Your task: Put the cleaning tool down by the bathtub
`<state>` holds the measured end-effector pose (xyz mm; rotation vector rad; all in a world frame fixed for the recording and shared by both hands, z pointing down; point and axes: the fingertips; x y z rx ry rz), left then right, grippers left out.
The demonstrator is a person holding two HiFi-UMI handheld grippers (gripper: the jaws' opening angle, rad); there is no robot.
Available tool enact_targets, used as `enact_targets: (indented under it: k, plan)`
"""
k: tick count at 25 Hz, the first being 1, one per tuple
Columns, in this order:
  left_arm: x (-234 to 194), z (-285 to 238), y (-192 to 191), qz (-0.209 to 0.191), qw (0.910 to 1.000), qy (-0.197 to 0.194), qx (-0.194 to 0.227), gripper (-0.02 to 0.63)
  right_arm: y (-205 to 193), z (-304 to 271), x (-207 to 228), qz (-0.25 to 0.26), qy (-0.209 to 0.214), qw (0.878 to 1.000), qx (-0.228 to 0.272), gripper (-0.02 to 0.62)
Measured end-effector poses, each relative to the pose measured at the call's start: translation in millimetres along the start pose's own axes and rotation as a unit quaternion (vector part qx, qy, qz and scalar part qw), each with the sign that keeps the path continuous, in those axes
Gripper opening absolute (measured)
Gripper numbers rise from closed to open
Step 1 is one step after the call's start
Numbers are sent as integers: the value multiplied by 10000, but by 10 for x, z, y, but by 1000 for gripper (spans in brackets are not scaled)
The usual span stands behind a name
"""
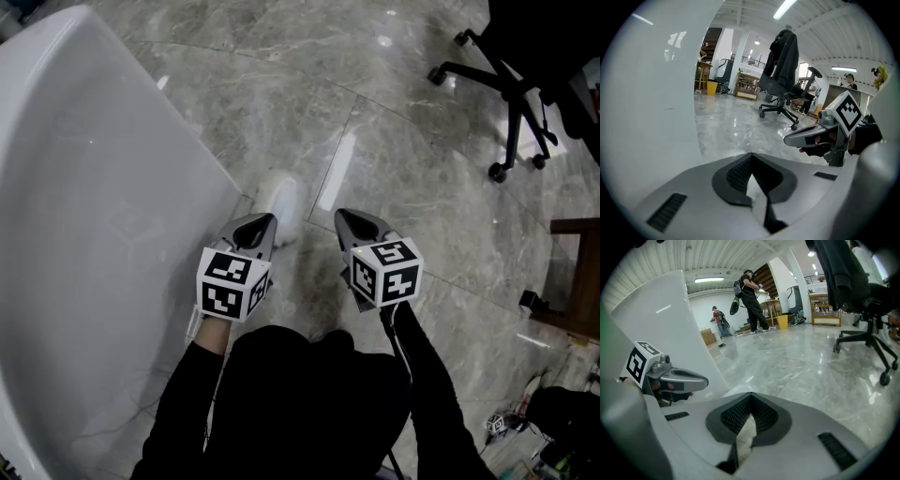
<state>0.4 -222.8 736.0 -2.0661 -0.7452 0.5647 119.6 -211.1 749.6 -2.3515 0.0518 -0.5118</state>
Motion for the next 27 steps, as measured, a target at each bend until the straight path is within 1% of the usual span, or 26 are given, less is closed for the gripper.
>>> enact_targets:
  k: [4,13,27]
  plan:
    - [33,3,-57,77,10000,-28,-36,8,-41,-18,-32,171,30,9998,-34,0]
    - [2,-26,-103,120,9999,29,-79,8,-94,-49,-96,305,55,9995,-99,0]
    - [-42,-40,-138,182,9997,88,-130,8,-118,-70,-126,324,26,9994,-155,0]
Point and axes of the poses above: the fingertips, and each gripper's own axes: z backward along the fingers, x to its right, y out of its top, and after that the axes turned 10 degrees about -z, right-handed
